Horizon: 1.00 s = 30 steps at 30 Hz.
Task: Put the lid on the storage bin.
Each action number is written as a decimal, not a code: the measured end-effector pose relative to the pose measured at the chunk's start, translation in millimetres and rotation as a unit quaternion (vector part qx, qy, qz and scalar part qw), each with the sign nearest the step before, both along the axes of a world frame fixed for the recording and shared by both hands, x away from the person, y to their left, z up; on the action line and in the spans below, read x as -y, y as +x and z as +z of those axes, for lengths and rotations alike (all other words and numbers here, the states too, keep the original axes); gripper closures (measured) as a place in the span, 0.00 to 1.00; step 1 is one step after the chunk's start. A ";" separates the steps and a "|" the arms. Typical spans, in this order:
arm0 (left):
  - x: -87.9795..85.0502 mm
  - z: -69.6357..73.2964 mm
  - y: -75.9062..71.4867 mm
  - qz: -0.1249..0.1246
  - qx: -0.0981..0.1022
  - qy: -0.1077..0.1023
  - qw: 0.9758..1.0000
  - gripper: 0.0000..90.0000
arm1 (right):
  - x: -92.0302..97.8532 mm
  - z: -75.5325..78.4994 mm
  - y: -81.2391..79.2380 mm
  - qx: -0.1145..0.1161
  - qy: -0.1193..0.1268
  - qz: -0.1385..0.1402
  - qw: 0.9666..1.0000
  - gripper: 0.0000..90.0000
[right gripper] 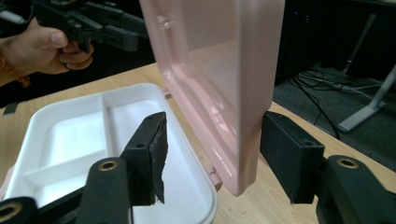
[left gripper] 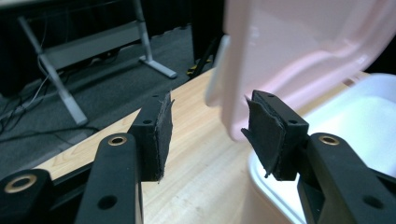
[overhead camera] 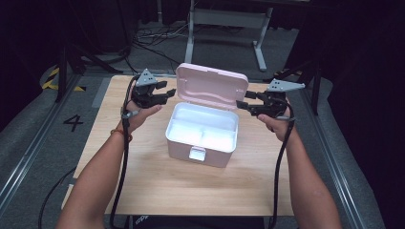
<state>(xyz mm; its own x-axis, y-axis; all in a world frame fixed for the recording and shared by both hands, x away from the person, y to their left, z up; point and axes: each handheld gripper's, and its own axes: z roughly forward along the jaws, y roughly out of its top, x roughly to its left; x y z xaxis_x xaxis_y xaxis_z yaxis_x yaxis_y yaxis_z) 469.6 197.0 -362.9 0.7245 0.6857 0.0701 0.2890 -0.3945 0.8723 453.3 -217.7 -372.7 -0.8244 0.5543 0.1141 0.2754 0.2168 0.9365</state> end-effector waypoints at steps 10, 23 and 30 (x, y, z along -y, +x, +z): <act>-9.9 2.5 -15.4 -0.009 -0.008 -0.008 1.000 0.46 | -3.3 0.5 -28.0 0.041 -0.033 0.045 0.998 0.48; -61.2 -29.6 -95.3 -0.037 -0.051 0.048 0.997 0.30 | -1.9 -18.9 -93.0 0.052 -0.100 0.125 0.986 0.33; -82.1 -68.9 -137.6 -0.035 -0.101 0.122 0.987 0.25 | 29.9 -73.3 -120.3 0.018 -0.139 0.031 0.990 0.28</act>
<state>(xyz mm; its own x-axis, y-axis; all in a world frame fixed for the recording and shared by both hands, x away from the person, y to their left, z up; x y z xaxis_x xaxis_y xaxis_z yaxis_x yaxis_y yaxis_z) 332.1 279.1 -431.8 0.7859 0.6137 0.0758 0.4121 -0.6111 0.6759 332.9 -247.6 -446.0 -0.8589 0.5079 -0.0658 0.2203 0.4824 0.8478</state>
